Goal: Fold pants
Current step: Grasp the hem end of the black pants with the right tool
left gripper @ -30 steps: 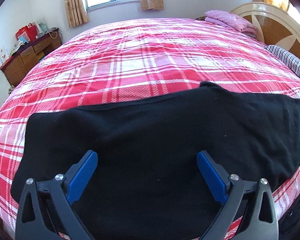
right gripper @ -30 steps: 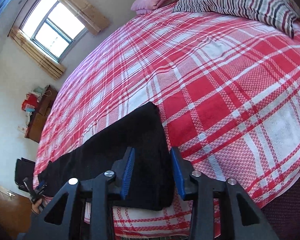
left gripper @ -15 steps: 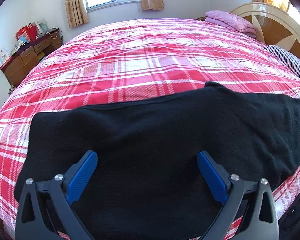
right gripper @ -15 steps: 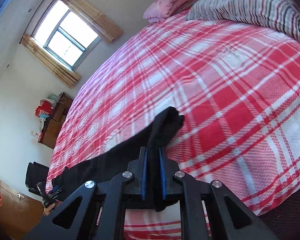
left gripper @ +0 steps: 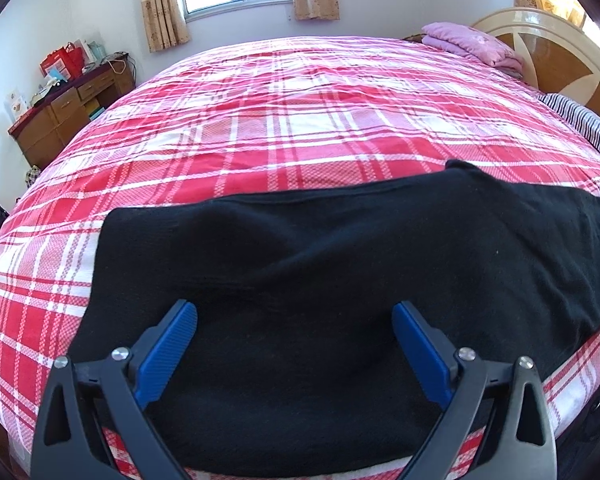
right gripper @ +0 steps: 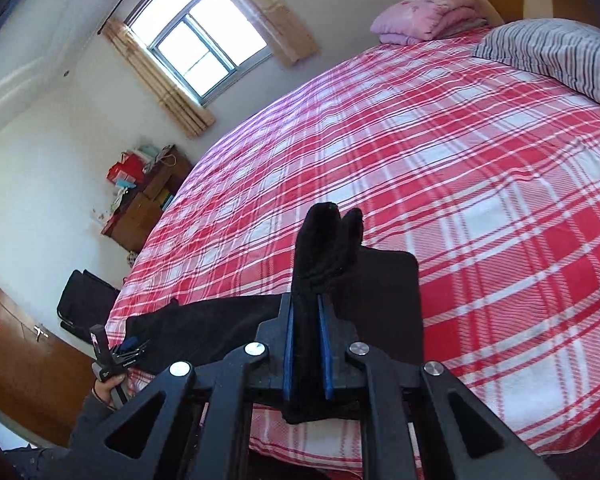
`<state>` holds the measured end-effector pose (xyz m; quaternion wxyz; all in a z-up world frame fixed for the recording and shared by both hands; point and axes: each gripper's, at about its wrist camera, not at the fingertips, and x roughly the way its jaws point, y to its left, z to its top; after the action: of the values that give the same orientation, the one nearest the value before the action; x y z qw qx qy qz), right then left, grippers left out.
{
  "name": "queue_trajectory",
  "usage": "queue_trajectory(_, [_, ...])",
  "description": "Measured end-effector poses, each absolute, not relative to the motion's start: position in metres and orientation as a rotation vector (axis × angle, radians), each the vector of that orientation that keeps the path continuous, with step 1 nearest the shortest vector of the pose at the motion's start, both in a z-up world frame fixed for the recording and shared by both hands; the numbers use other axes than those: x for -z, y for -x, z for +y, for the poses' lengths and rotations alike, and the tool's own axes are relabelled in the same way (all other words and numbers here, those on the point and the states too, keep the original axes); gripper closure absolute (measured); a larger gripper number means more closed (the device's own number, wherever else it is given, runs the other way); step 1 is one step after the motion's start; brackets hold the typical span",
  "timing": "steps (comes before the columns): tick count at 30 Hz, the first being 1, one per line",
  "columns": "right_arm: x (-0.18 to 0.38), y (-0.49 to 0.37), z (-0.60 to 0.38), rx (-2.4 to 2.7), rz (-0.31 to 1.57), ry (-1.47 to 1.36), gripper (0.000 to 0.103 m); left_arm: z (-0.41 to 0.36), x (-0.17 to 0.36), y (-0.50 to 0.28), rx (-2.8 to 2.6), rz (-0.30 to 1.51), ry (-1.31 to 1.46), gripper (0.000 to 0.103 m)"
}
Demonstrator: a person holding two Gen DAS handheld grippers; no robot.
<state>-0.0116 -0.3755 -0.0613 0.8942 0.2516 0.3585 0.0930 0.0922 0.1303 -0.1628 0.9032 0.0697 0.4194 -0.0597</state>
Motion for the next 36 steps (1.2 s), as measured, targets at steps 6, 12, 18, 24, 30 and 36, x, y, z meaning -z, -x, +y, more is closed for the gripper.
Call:
queue_trajectory(6, [0.066,-0.003,-0.350,-0.251,0.760,-0.514,0.092,0.133,0.159,-0.091,0.110,0.855,-0.162,0.003])
queue_trajectory(12, [0.063,-0.014,-0.323,-0.320,0.743,-0.496,0.092,0.159,0.145,-0.094,0.043,0.817,-0.139,0.003])
queue_trajectory(18, [0.065,-0.027,-0.297,-0.377,0.752,-0.479,0.092,0.188,0.138,-0.095,-0.051,0.790,-0.138,0.003])
queue_trajectory(24, [0.075,-0.038,-0.276,-0.405,0.778,-0.467,0.092,0.210,0.146,-0.102,-0.096,0.815,-0.102,0.003])
queue_trajectory(30, [0.077,-0.051,-0.253,-0.435,0.796,-0.442,0.092,0.213,0.160,-0.105,-0.079,0.841,-0.074,0.003])
queue_trajectory(36, [0.082,-0.071,-0.220,-0.490,0.828,-0.392,0.092,0.217,0.163,-0.104,-0.058,0.838,-0.047,0.001])
